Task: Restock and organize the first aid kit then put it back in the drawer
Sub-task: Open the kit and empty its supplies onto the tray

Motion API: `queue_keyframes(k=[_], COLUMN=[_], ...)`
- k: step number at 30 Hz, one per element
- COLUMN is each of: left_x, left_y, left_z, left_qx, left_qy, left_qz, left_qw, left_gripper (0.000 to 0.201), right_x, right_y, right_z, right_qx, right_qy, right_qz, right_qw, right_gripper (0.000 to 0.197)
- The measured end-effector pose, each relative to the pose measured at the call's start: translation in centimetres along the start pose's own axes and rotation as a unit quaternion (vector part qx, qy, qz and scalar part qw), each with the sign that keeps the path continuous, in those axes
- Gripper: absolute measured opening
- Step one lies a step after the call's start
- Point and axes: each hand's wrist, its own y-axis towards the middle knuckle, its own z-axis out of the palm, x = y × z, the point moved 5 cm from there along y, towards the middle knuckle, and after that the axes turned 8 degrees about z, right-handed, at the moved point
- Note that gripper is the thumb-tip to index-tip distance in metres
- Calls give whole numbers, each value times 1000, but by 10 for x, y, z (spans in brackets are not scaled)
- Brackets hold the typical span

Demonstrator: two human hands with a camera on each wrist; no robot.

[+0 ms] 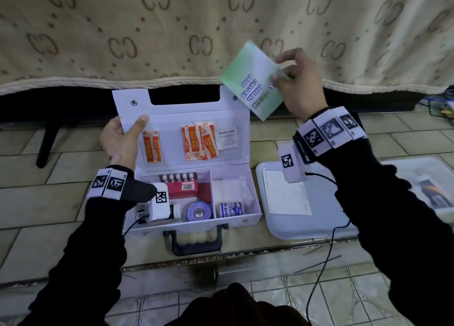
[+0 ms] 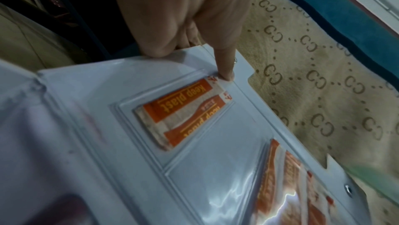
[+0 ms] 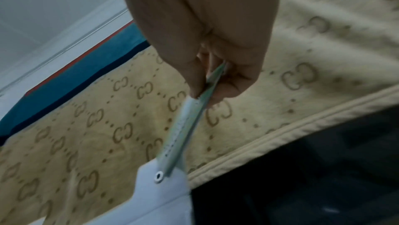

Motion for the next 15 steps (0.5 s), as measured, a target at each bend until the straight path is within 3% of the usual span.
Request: queue_keyframes(k=[3, 9, 15], left_x=[1, 0, 1], left_y=[1, 0, 0], left_z=[0, 3, 4], left_qx=[2, 7, 9], left_qy=[-4, -5, -15], left_qz=[1, 14, 4], left_qw=[1000, 1000, 1000], left_gripper=[22, 12, 11], right_x=[-43, -142, -178], right_y=[-17, -99, -132], right_z=[-32, -20, 19], right_qx=[-31, 28, 124], right_qy=[-69, -170, -269], right_qz=[63, 251, 310], right_qw=[995, 952, 903], right_gripper=[17, 26, 39])
